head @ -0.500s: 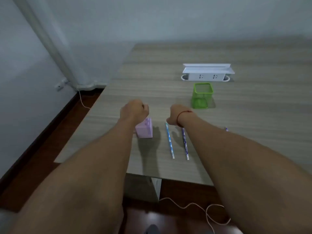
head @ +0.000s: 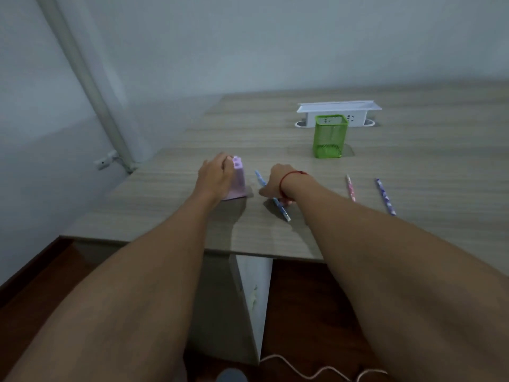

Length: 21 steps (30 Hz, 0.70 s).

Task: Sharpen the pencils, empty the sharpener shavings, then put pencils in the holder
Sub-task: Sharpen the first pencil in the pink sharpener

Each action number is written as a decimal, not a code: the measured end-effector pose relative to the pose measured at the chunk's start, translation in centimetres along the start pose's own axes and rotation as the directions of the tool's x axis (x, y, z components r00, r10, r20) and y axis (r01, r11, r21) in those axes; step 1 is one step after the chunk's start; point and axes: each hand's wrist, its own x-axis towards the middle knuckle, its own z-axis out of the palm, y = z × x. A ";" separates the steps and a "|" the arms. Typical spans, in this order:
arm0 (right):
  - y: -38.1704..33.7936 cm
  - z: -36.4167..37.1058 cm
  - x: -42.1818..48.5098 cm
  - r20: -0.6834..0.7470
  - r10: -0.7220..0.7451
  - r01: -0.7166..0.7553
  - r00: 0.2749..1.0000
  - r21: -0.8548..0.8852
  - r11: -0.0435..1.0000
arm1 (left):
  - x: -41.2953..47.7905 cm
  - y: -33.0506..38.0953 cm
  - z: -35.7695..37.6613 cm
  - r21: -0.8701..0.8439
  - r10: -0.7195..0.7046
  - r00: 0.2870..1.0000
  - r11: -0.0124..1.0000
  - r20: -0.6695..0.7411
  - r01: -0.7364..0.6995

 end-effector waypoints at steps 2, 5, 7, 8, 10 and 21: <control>0.4 0.6 -1.3 -0.138 -0.006 0.018 0.990 0.084 0.996 | -1.0 0.6 -0.1 0.002 -0.028 1.000 1.000 -0.015 0.028; 0.7 0.3 -2.8 -0.185 -0.014 0.040 0.983 0.138 0.990 | -1.7 1.6 -0.7 0.011 -0.093 0.995 0.996 0.042 0.093; 0.9 -0.3 -3.5 -0.235 -0.030 0.063 0.972 0.136 0.989 | -1.9 2.1 -1.1 0.001 -0.134 0.988 0.991 0.075 0.134; 1.0 -0.6 -3.8 -0.255 -0.044 0.080 0.966 0.130 0.988 | -1.9 2.3 -1.4 -0.008 -0.166 0.981 0.986 0.097 0.168; 1.2 -1.0 -4.2 -0.275 -0.056 0.092 0.960 0.120 0.988 | -1.8 2.4 -1.8 -0.020 -0.223 0.963 0.973 0.151 0.229; 1.5 -1.2 -4.7 -0.515 -0.007 0.000 0.857 -0.013 1.000 | -2.4 3.0 -1.7 -0.163 -0.284 0.943 0.936 0.174 0.312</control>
